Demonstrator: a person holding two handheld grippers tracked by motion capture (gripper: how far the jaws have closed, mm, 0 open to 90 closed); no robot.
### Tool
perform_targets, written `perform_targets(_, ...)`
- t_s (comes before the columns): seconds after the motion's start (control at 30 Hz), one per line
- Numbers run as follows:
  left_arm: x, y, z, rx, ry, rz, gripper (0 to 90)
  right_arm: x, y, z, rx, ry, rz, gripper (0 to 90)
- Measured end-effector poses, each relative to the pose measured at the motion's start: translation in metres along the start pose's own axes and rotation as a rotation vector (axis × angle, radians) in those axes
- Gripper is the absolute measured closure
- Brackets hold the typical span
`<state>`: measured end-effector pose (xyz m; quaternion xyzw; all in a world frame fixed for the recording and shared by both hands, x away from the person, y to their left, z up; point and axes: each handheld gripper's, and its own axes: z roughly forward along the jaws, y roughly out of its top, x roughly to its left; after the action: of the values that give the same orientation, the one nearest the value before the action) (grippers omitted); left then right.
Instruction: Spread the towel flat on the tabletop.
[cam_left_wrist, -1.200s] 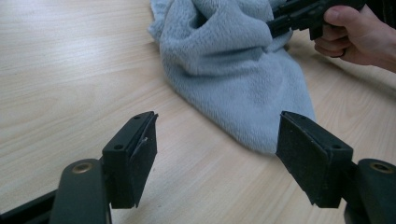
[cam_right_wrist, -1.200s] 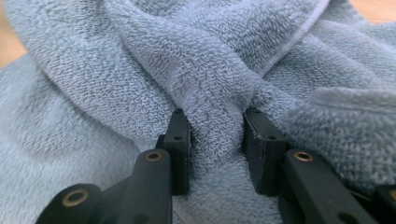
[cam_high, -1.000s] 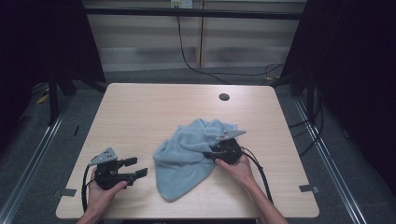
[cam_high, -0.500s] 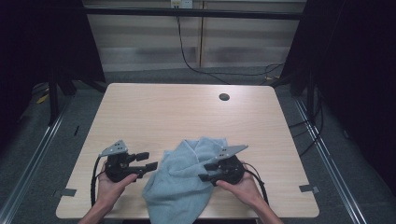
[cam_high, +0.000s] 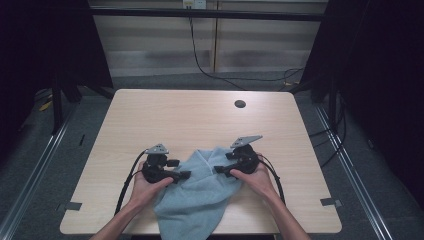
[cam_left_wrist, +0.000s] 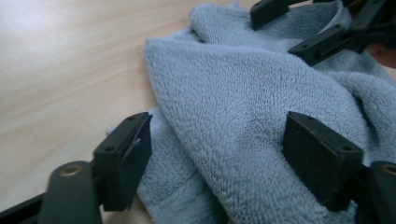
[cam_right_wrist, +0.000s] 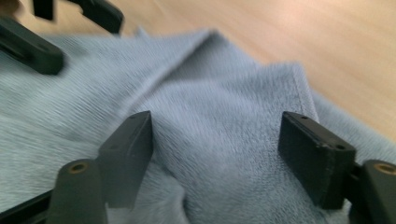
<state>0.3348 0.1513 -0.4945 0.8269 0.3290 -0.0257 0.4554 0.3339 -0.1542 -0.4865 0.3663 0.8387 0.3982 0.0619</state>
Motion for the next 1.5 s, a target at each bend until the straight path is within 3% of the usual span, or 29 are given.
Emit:
perform_targets(0.17,0.001,-0.005,0.009,0.023,-0.019,-0.012,22.4,0.002,-0.009,0.009,0.01,0.001,0.03,22.8)
perform_targets(0.23,0.0,-0.007,0.01,0.013,-0.054,-0.005,31.8,0.003,-0.009,0.009,0.019,-0.004,0.031,26.5)
perform_targets(0.27,0.0,-0.006,0.009,0.007,-0.071,0.007,38.2,0.004,-0.008,0.009,0.027,-0.013,0.022,29.9)
perform_targets(0.33,-0.003,-0.006,0.009,-0.005,-0.088,0.03,54.3,0.006,-0.008,0.009,0.036,0.0,0.005,46.3)
perform_targets(0.4,-0.004,-0.006,0.009,-0.005,-0.11,0.051,63.9,0.008,-0.007,0.009,0.041,0.016,-0.004,54.7)
perform_targets(0.57,-0.002,-0.007,0.001,-0.041,-0.112,0.044,78.0,0.004,-0.01,0.008,0.013,0.062,0.041,79.0)
perform_targets(0.77,0.002,-0.003,-0.023,-0.139,-0.096,0.026,82.7,-0.003,-0.004,-0.009,-0.051,0.04,0.068,83.0)
perform_targets(1.0,0.01,0.004,-0.048,-0.243,-0.064,-0.003,83.2,-0.017,0.002,-0.047,-0.15,-0.069,0.115,84.3)
perform_targets(1.07,0.008,0.012,-0.05,-0.274,-0.049,-0.002,83.3,-0.021,0.005,-0.054,-0.188,-0.074,0.146,84.5)
perform_targets(1.17,0.001,0.026,-0.056,-0.312,-0.03,0.02,83.4,-0.022,0.02,-0.06,-0.211,-0.142,0.147,84.6)
perform_targets(1.33,-0.002,0.053,-0.076,-0.387,-0.02,0.039,83.5,-0.022,0.058,-0.088,-0.307,-0.177,0.14,84.6)
perform_targets(1.5,-0.004,0.091,-0.102,-0.459,0.062,0.074,83.7,-0.016,0.102,-0.107,-0.378,-0.229,0.106,84.6)
